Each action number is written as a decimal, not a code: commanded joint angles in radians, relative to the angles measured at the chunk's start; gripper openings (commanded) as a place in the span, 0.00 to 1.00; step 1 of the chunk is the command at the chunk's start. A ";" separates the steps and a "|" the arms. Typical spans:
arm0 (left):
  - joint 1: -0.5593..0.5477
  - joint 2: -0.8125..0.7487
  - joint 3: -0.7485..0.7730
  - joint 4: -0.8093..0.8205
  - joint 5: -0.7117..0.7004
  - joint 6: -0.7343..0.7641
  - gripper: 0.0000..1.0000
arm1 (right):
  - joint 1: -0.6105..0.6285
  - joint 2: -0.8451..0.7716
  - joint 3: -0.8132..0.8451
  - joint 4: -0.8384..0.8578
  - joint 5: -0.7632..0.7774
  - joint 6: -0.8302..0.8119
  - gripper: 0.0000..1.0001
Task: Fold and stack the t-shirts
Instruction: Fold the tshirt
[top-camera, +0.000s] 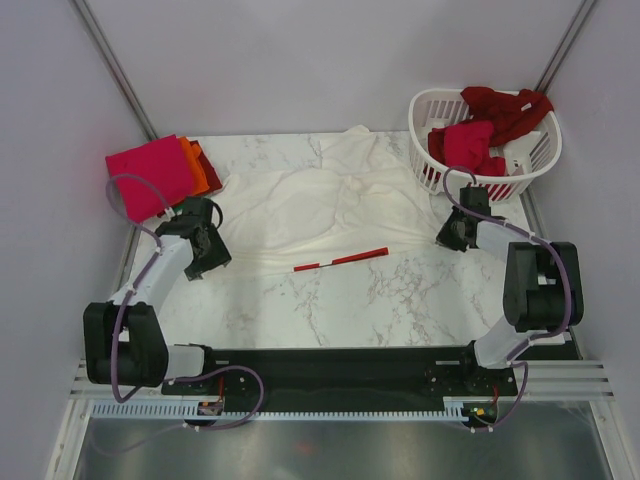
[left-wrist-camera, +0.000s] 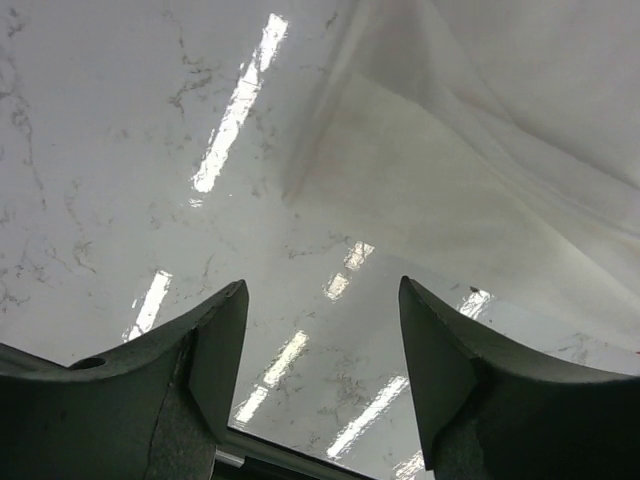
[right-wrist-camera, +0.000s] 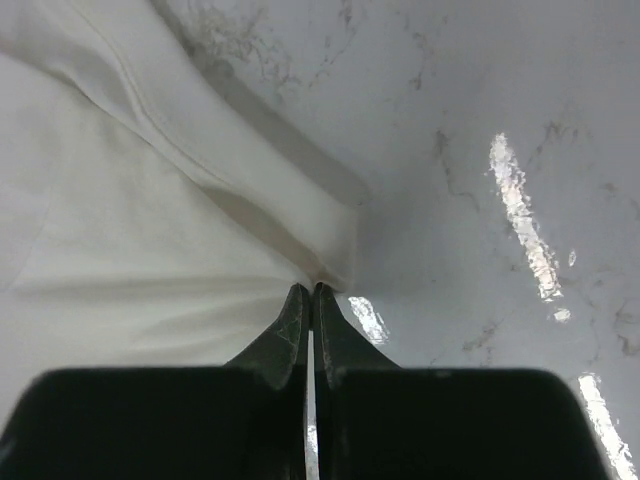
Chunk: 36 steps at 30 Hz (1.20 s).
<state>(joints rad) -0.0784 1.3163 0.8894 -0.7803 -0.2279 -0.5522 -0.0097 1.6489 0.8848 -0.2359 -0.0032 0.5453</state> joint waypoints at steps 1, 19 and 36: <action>0.035 0.017 0.022 -0.008 -0.069 -0.060 0.69 | -0.053 -0.009 -0.030 0.058 0.016 0.025 0.00; -0.064 0.218 0.022 0.007 -0.177 -0.279 0.62 | -0.053 0.026 -0.056 0.132 -0.112 0.051 0.00; -0.067 0.270 0.017 0.110 -0.297 -0.296 0.36 | -0.003 0.006 -0.079 0.130 -0.142 0.054 0.00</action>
<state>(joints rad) -0.1478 1.5822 0.8940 -0.7265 -0.4259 -0.8074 -0.0368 1.6577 0.8265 -0.0860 -0.1200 0.5915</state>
